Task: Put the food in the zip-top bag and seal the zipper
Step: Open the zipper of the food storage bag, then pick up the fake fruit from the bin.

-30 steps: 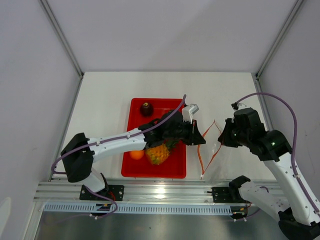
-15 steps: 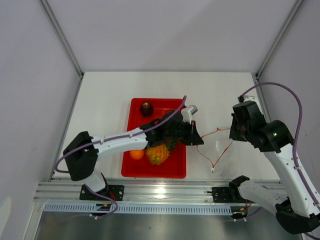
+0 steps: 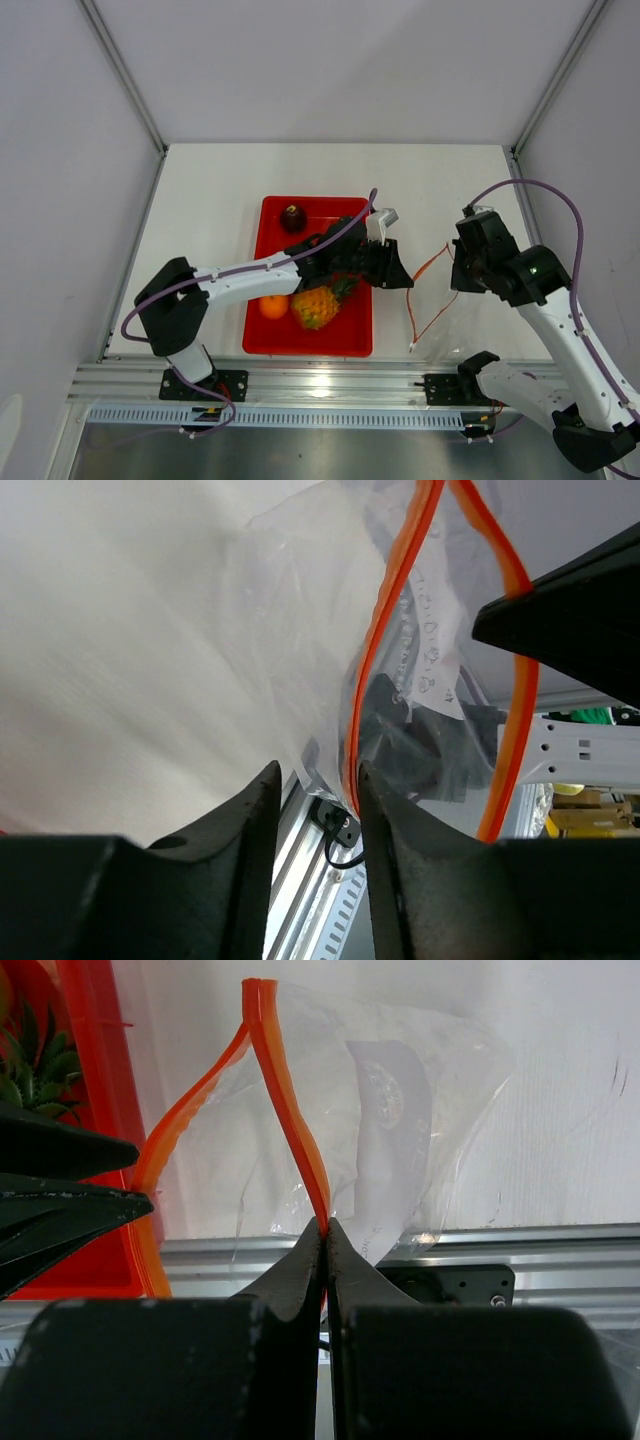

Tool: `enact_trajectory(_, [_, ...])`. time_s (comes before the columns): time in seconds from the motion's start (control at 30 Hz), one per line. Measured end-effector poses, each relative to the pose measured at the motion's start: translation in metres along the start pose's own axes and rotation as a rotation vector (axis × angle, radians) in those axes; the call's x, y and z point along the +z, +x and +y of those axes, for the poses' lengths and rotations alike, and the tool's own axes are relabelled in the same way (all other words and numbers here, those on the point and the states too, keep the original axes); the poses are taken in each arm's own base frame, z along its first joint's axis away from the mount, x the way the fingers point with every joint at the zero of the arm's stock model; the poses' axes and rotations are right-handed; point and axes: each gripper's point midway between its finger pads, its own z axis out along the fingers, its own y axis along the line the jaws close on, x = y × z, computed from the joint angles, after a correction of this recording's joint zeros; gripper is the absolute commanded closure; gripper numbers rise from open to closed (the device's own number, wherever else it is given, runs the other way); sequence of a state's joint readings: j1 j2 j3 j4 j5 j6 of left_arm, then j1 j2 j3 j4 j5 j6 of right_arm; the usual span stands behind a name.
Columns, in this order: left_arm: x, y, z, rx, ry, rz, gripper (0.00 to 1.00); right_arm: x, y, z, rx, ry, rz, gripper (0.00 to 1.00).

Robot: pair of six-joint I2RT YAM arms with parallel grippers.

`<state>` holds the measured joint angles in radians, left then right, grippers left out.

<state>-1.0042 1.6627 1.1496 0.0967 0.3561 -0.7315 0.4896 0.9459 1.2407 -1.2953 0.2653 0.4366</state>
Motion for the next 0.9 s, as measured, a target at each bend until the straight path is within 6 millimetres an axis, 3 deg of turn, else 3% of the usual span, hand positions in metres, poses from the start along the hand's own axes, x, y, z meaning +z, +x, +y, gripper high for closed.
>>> enact_trajectory(0.17, [-0.001, -0.004, 0.000, 0.017, 0.024, -0.015, 0.53, 0.001, 0.000, 0.003, 0.002, -0.015, -0.002, 1.00])
enact_trajectory(0.3, [-0.010, -0.006, 0.003, 0.047, 0.006, -0.030, 0.38, 0.003, 0.001, 0.005, 0.003, -0.023, -0.001, 1.00])
enact_trajectory(0.37, [-0.021, -0.012, 0.001, 0.071, -0.007, -0.053, 0.34, 0.006, 0.003, 0.005, 0.001, -0.024, 0.007, 1.00])
enact_trajectory(0.43, [-0.034, -0.021, -0.007, 0.104, -0.011, -0.088, 0.23, 0.008, 0.006, 0.006, -0.001, -0.025, 0.015, 1.00])
enact_trajectory(0.5, [-0.052, -0.032, -0.018, 0.147, -0.014, -0.137, 0.01, 0.009, 0.007, 0.007, -0.002, -0.030, 0.021, 1.00])
enact_trajectory(0.67, [-0.096, -0.053, -0.034, 0.225, -0.046, -0.239, 0.01, 0.009, 0.007, 0.008, -0.001, -0.037, 0.023, 1.00])
enact_trajectory(0.77, [-0.112, -0.048, -0.020, 0.231, -0.093, -0.245, 0.01, 0.009, 0.006, 0.009, 0.000, -0.046, 0.014, 1.00])
enact_trajectory(0.9, [-0.125, -0.024, 0.031, 0.164, -0.189, -0.178, 0.01, 0.008, 0.004, 0.014, 0.005, -0.080, -0.003, 1.00])
